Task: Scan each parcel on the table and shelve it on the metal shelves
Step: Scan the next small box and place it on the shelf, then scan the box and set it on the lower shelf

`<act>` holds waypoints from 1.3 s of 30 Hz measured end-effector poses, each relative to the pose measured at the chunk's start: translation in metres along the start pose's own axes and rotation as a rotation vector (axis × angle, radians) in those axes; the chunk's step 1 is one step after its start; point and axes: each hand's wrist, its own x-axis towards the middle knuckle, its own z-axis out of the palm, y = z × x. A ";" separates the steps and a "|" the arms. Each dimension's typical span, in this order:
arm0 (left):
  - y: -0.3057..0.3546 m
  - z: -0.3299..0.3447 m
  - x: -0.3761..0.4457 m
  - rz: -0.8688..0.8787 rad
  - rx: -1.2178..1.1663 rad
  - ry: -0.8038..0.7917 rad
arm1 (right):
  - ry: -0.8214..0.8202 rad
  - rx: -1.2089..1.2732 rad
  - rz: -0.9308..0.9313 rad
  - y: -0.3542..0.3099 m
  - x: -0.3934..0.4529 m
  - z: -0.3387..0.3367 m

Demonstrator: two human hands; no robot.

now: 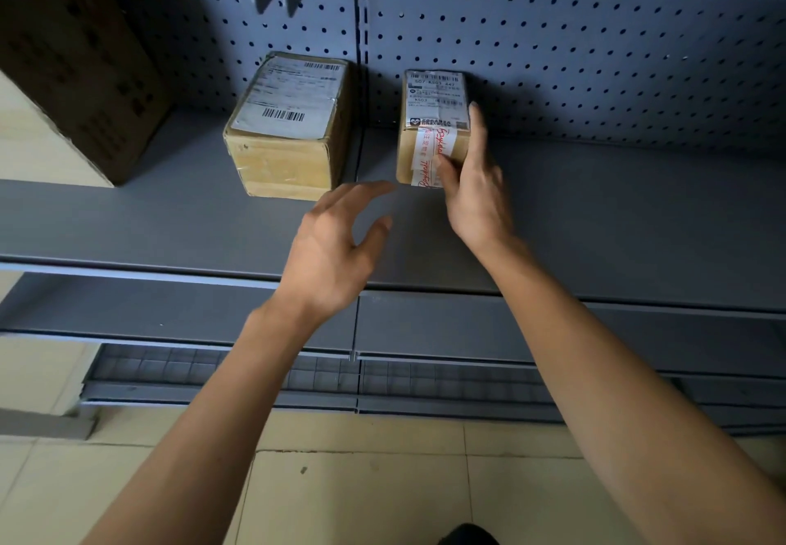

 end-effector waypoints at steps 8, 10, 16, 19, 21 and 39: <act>0.014 -0.021 -0.010 -0.055 0.031 -0.010 | -0.008 0.052 -0.002 -0.007 -0.048 -0.039; 0.021 -0.027 -0.014 -0.073 0.025 -0.031 | -0.025 0.043 0.014 -0.012 -0.060 -0.049; 0.049 -0.061 -0.031 -0.126 0.051 -0.037 | -0.125 -0.003 -0.121 -0.057 -0.083 -0.074; 0.064 -0.093 -0.049 -0.194 0.045 -0.019 | -0.255 -0.019 -0.132 -0.090 -0.086 -0.087; 0.074 -0.119 -0.064 -0.256 0.044 0.001 | -0.377 -0.021 -0.119 -0.118 -0.086 -0.095; 0.085 -0.414 -0.224 -0.569 0.000 0.464 | -0.708 0.214 -0.352 -0.465 -0.143 -0.102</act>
